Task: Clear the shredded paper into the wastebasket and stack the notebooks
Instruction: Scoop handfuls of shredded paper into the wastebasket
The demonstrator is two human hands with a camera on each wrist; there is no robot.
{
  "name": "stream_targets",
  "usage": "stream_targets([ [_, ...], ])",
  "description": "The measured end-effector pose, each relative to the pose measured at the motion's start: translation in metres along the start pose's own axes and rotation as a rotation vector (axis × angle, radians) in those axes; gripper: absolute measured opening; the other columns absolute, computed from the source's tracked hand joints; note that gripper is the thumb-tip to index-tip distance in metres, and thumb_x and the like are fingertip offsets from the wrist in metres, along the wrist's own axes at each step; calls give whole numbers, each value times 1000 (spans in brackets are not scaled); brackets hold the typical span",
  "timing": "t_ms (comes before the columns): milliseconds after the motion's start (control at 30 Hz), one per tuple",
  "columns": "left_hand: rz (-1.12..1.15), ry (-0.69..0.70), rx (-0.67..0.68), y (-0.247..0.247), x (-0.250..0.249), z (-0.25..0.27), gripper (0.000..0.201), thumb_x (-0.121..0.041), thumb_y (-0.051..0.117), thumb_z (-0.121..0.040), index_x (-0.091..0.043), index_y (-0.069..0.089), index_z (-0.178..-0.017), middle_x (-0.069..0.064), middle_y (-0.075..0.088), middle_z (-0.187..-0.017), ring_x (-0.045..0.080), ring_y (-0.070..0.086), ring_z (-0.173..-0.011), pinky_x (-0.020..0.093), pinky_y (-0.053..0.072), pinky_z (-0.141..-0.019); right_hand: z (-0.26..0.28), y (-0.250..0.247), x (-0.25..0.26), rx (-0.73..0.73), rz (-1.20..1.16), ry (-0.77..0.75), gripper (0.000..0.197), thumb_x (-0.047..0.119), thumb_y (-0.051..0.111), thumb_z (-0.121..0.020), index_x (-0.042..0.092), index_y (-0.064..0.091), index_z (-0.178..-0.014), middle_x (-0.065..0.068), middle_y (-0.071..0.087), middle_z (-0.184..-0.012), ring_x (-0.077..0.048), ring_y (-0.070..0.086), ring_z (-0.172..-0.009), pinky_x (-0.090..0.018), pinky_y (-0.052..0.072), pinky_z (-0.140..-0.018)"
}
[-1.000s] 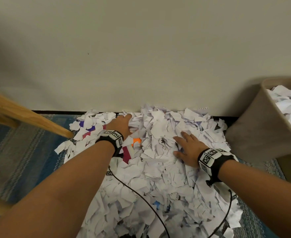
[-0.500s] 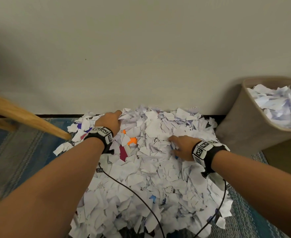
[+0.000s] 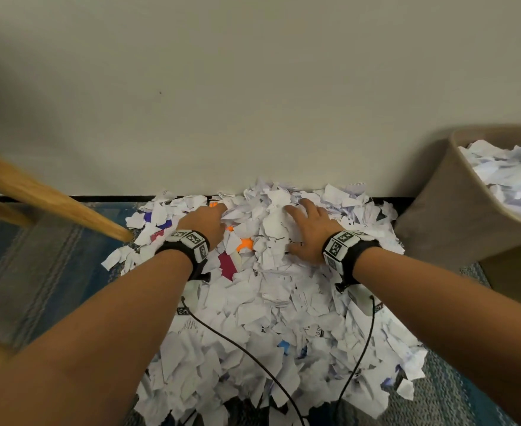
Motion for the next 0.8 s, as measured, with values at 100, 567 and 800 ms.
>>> stream_targets([
  [100, -14, 10, -10, 5, -5, 2, 30, -30, 45, -97, -20, 48, -125, 11, 61, -112, 32, 61, -97, 35, 49, -73, -12, 10, 15, 41, 46, -20, 101, 63, 66, -72, 40, 3, -148, -3, -1, -159, -37, 20, -141, -55, 40, -104],
  [567, 28, 0, 17, 21, 3, -8, 29, -30, 43, -97, -22, 46, -124, 9, 60, -113, 30, 60, -99, 37, 50, -76, -33, 25, 30, 70, 114, -3, 59, 44, 68, -78, 37, 44, -132, -5, 21, -146, -39, 29, -127, -51, 50, -89],
  [800, -17, -37, -32, 10, 4, -6, 30, -30, 43, -96, -22, 47, -125, 11, 60, -112, 32, 61, -97, 37, 48, -74, -24, 0, 17, 49, -7, -44, 40, 25, 68, -83, 26, 52, -119, -9, 41, -128, -37, 51, -108, -46, 52, -85],
])
Point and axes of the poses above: each hand's wrist, its own z-axis away from the middle knuckle, its own y-axis out of the palm, x = y × z, the point moved 5 cm from there along -z, towards the middle knuckle
